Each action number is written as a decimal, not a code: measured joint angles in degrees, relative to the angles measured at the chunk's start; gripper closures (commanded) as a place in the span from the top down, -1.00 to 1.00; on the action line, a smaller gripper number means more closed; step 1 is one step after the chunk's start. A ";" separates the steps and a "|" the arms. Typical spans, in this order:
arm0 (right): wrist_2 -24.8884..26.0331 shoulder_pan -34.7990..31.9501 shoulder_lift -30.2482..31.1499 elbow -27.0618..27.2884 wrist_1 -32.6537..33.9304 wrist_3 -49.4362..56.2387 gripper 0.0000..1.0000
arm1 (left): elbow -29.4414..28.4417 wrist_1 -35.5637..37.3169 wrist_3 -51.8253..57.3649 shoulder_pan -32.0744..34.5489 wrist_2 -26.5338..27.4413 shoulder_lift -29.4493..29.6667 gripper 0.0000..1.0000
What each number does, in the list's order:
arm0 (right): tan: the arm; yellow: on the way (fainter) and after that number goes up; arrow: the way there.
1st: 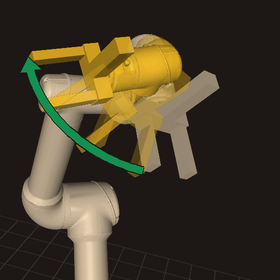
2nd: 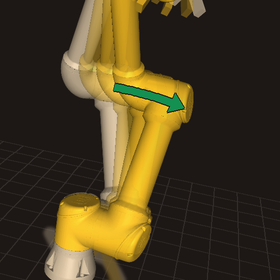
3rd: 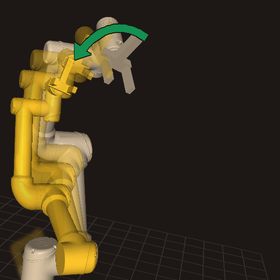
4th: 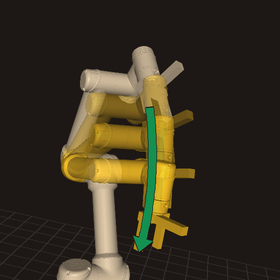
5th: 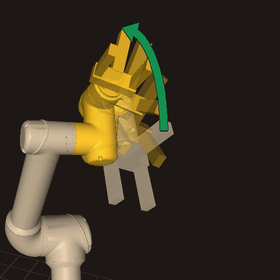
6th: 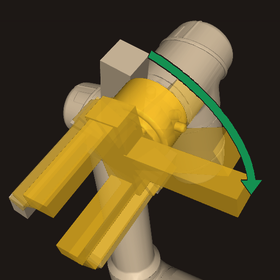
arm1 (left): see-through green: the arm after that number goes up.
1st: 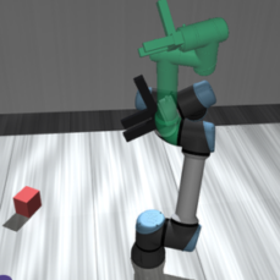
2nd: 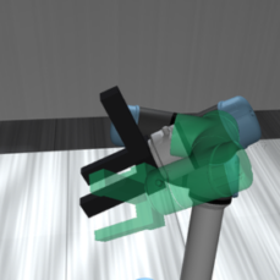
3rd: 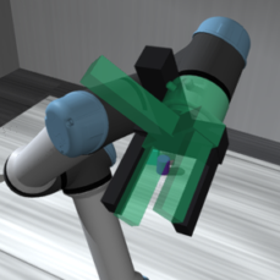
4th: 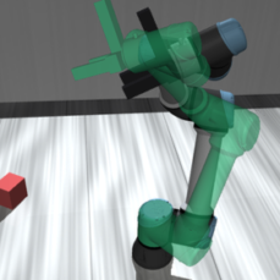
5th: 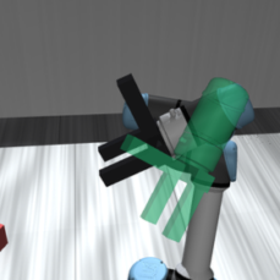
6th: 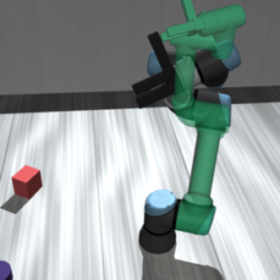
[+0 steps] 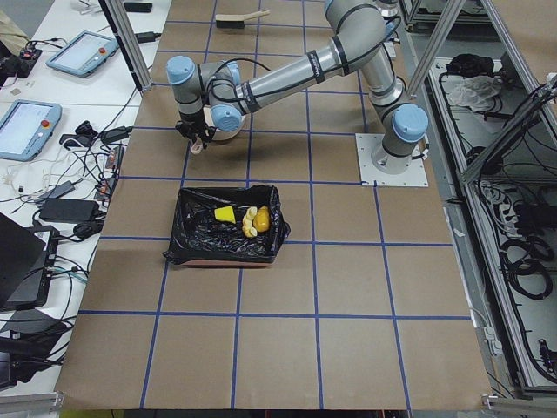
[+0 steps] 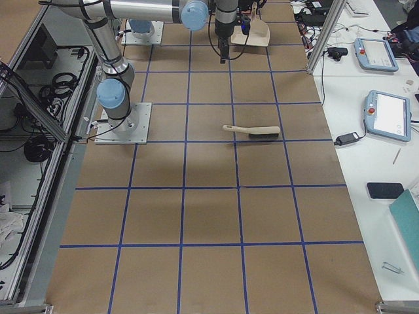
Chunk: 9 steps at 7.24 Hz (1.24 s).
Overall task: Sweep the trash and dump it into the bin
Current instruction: 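Lower the empty dustpan back onto the table with the left gripper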
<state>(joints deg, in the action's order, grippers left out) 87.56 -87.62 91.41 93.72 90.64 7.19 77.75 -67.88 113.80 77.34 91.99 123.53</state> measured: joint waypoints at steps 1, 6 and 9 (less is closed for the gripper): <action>0.13 -0.08 0.16 0.00 -0.06 -1.36 1.00 | 0.05 0.28 -0.09 0.00 0.08 0.28 -1.00; 0.39 -0.19 0.06 0.06 -0.09 -5.85 1.00 | 0.24 1.59 -1.84 0.01 0.12 1.59 -1.00; 0.44 -0.19 -0.01 0.06 0.00 -5.55 1.00 | 0.38 1.61 -2.95 0.09 0.08 1.62 0.05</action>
<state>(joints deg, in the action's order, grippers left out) 88.00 -87.80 91.40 93.78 90.64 1.65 78.13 -66.27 110.85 77.43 92.07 125.15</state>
